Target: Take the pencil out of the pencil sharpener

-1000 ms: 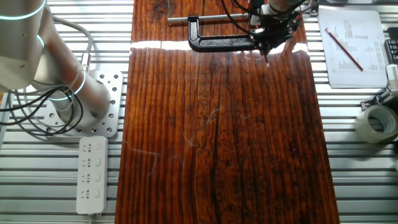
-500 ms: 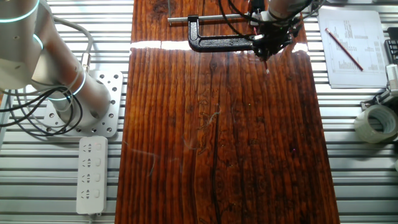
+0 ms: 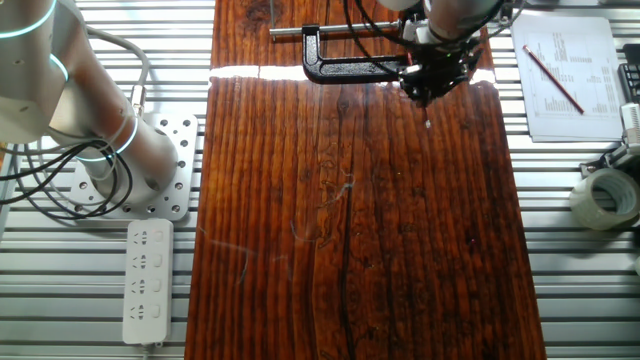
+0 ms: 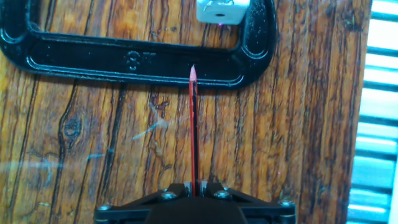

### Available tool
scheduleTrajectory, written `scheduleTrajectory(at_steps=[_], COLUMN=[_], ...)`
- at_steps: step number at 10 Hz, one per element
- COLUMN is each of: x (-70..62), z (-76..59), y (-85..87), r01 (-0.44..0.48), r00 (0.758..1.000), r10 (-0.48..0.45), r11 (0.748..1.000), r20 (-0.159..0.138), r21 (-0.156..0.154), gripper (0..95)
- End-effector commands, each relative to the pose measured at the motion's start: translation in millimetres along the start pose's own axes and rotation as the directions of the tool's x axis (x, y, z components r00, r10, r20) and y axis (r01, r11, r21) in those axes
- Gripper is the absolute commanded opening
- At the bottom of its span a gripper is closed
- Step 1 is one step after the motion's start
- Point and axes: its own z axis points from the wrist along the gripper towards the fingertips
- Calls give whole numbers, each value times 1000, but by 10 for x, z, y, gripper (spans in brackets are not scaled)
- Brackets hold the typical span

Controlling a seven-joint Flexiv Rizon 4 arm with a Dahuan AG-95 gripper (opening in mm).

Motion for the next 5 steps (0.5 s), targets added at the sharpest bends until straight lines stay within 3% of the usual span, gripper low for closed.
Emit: scheduleTrajectory(at_steps=[1,5], x=[29,121], z=[81,193], y=[-19,-8], r01=[-9,-5], r00=[1000,1000], r10=[9,5], r11=[1000,1000], r20=[6,11], r21=[4,7], gripper=[0,0])
